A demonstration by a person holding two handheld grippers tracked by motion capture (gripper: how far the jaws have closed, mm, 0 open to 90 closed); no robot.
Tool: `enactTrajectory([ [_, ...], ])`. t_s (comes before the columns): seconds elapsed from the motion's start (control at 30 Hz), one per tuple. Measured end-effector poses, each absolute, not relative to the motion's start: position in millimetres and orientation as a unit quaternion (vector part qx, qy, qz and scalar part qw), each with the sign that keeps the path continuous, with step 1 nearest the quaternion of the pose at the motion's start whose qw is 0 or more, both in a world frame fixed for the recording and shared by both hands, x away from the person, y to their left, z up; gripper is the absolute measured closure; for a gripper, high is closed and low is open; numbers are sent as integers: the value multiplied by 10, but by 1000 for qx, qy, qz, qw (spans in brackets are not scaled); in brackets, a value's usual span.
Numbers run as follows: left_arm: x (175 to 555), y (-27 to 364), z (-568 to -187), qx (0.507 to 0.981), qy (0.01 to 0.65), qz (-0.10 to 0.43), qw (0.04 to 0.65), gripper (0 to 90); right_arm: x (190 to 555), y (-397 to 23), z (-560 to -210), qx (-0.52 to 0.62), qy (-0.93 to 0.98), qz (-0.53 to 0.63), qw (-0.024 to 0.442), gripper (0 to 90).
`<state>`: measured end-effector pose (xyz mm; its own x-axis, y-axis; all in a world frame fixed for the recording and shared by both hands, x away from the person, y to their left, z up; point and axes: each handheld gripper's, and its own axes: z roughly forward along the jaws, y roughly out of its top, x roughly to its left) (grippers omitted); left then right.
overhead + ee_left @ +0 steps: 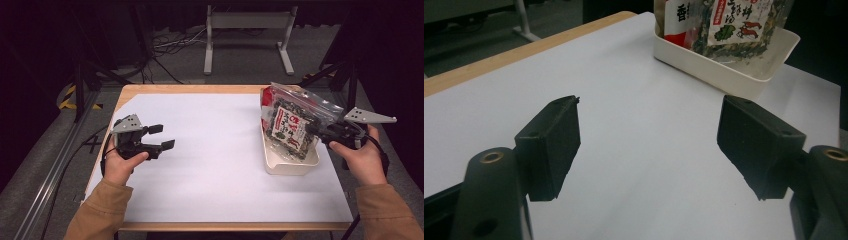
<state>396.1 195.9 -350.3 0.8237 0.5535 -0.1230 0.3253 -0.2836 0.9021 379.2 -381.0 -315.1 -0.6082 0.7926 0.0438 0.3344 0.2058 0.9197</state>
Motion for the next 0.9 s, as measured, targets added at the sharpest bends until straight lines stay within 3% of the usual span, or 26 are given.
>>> enactTrajectory([
  [0.27,3861,2072,-3536,791,287,111,528,257,3694,-3812,-3120,383,710,544,228,307],
  [0.53,3701,2132,-3541,793,285,116,526,253,3384,-3796,-3120,379,717,510,287,281],
  [0.9,3530,2204,-3647,796,283,108,525,247,2942,-3636,-3198,357,732,497,300,277],
])
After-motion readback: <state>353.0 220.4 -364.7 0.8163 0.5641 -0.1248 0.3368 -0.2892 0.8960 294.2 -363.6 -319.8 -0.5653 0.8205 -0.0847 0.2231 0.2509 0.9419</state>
